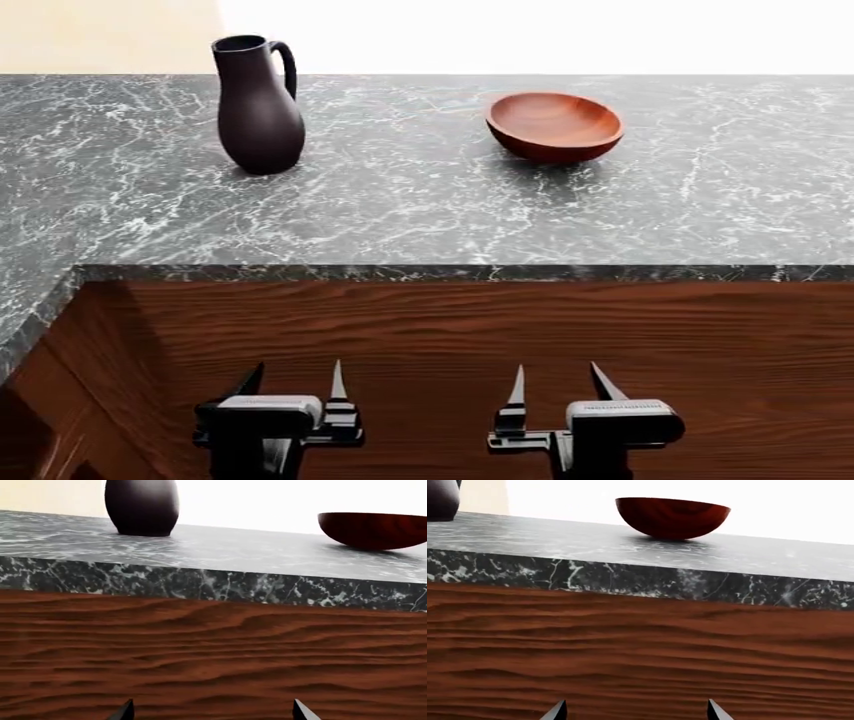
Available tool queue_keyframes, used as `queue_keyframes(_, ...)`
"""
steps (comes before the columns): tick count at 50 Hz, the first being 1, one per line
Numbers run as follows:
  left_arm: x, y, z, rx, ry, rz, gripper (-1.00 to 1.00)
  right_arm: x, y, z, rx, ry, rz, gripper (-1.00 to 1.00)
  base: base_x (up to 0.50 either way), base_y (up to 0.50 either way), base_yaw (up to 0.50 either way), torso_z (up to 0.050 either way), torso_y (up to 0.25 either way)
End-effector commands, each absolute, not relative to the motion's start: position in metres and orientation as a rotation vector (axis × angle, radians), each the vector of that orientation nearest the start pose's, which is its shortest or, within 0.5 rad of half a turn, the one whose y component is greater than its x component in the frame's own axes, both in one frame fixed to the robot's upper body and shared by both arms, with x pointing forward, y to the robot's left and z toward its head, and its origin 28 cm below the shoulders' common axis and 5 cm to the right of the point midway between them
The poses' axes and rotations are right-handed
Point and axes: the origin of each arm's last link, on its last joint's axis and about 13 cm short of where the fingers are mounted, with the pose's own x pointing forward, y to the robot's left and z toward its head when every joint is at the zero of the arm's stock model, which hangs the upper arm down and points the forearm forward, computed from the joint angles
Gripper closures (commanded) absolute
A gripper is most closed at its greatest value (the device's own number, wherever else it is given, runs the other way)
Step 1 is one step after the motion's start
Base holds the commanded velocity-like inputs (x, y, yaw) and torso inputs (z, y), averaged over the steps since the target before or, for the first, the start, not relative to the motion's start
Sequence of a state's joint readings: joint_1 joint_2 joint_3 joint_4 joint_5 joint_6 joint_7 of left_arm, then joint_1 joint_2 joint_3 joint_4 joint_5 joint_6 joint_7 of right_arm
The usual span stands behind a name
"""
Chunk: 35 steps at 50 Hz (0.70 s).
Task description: Pick the bowl and pitcher and place them in the sink. Then turn on the water.
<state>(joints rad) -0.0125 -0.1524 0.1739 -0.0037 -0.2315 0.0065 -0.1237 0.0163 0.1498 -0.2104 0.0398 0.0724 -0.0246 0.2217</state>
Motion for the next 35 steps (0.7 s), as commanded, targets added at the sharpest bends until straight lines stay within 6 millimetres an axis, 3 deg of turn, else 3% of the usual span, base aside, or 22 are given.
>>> queue_keyframes(1, 0.21, 0.206, 0.016, -0.073, 0.017, -0.041, -1.0, 0.209, -0.094, 0.008, -0.079, 0.012, -0.027, -1.0, 0.0, 0.5, 0.0, 0.05, 0.01)
queue_keyframes(4, 0.21, 0.208, 0.025, -0.078, 0.013, -0.035, -1.0, 0.207, -0.096, 0.015, -0.078, 0.014, -0.041, -1.0, 0.0, 0.17, 0.0, 0.017, 0.003)
queue_keyframes(8, 0.209, 0.217, 0.067, -0.097, -0.002, -0.065, -1.0, 0.201, -0.102, 0.05, -0.135, 0.011, -0.071, -1.0, 0.0, 0.0, 0.0, 0.0, 0.0)
queue_keyframes(17, 0.194, 0.233, 0.176, -0.022, -0.08, -0.121, -1.0, 0.177, -0.121, 0.158, -0.202, -0.089, -0.061, -1.0, 0.0, 0.0, 0.0, 0.0, 0.0)
queue_keyframes(20, 0.192, 0.238, 0.203, 0.013, -0.117, -0.12, -1.0, 0.175, -0.126, 0.184, -0.237, -0.115, -0.046, -1.0, 0.0, 0.0, 0.0, 0.0, 0.0)
queue_keyframes(21, 0.194, 0.249, 0.228, 0.074, -0.132, -0.06, -1.0, 0.182, -0.147, 0.211, -0.319, -0.176, -0.202, -1.0, 0.15, 0.0, 0.0, 0.0, 0.0)
queue_keyframes(23, 0.196, 0.255, 0.27, 0.127, -0.211, -0.064, -1.0, 0.185, -0.158, 0.251, -0.298, -0.263, -0.392, -1.0, 0.15, 0.0, 0.0, 0.0, 0.0)
queue_keyframes(27, 0.195, 0.26, 0.292, 0.164, -0.242, -0.045, -1.0, 0.173, -0.143, 0.261, -0.325, -0.214, -0.075, -1.0, 0.15, 0.0, 0.0, 0.0, 0.0)
queue_keyframes(35, 0.194, 0.261, 0.306, 0.193, -0.272, -0.032, -1.0, 0.169, -0.144, 0.271, -0.321, -0.238, -0.051, -1.0, 0.33, 0.0, 0.0, 0.0, 0.0)
